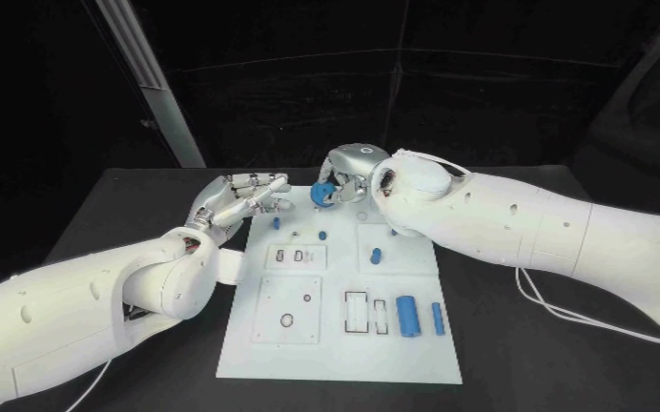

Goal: Assemble the parts on the task board

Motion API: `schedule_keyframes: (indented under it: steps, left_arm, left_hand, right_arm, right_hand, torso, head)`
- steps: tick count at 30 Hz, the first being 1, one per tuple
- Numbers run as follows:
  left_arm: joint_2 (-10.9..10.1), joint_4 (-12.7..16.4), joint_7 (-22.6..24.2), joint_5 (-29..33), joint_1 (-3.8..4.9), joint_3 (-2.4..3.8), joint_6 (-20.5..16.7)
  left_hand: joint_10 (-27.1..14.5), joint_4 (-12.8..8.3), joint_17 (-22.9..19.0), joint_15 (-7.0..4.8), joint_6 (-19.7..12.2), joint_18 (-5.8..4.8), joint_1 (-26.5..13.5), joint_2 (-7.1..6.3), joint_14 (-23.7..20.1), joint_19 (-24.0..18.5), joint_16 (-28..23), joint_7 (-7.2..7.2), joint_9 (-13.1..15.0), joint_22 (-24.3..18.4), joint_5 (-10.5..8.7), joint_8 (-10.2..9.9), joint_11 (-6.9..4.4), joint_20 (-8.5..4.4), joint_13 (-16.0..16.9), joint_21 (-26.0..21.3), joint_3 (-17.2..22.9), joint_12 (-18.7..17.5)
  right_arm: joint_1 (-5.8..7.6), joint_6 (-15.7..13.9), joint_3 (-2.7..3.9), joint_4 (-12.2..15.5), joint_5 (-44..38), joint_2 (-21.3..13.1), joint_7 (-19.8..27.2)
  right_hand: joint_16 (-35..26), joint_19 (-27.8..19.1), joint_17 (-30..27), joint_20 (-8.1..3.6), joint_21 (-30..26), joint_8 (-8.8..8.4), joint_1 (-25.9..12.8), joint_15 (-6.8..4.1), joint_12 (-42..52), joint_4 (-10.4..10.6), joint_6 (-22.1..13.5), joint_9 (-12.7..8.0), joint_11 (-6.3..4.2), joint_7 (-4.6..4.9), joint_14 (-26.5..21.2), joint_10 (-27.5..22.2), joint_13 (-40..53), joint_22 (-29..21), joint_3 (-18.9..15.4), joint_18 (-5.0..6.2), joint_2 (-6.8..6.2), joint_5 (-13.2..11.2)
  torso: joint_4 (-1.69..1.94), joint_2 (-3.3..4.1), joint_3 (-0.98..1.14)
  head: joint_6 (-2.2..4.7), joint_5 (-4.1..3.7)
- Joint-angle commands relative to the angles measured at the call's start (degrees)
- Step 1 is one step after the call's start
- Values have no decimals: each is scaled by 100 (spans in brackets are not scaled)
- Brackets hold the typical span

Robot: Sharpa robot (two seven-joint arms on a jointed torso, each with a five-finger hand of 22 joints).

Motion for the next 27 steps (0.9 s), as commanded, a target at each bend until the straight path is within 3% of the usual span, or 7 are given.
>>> schedule_keyframes:
  steps: [1, 20, 27]
  left_arm:
    - [17, 10, 26, -26, 10, 5, 64]
    - [42, -3, 28, -26, 11, 5, 66]
    - [45, -5, 23, -26, 11, 5, 68]
  left_hand:
    - [14, -26, 7, 44, 42, 83, 65, 7, -7, 6, -23, -15, -6, -8, -31, -22, 16, 21, -7, -26, -4, -36]
    - [17, -35, 10, 44, 44, 84, 73, 11, -6, 7, -28, -15, -6, -10, -31, -25, 16, 21, -7, -28, 4, -39]
    - [17, -35, 10, 44, 44, 84, 73, 11, -6, 7, -28, -15, -6, -10, -31, -25, 16, 21, -7, -28, 4, -39]
  right_arm:
    - [-21, 61, -6, -119, -140, 131, -46]
    - [-113, 426, -73, -443, -234, 474, -99]
    - [-117, 433, -78, -494, -258, 494, -139]
  right_hand:
    - [30, 9, 48, -46, 20, 86, -42, -38, -29, 18, 432, 63, 0, -156, 356, 8, -14, 210, 52, -81, 18, -27]
    - [26, -3, 50, -33, 6, -28, -198, -14, -230, 15, 343, 21, 34, -110, 353, -89, -149, 185, 79, -77, -64, -47]
    - [46, -14, 109, 31, -7, -325, -346, 76, -484, 3, -70, -43, 148, 28, 361, -216, -327, 169, 68, -76, -207, -87]
  torso:
    - [-5, 3, 1]
    - [-17, 1, 10]
    - [-22, -1, 9]
  head:
    - [-7, 2]
    - [-39, 38]
    - [-52, 46]
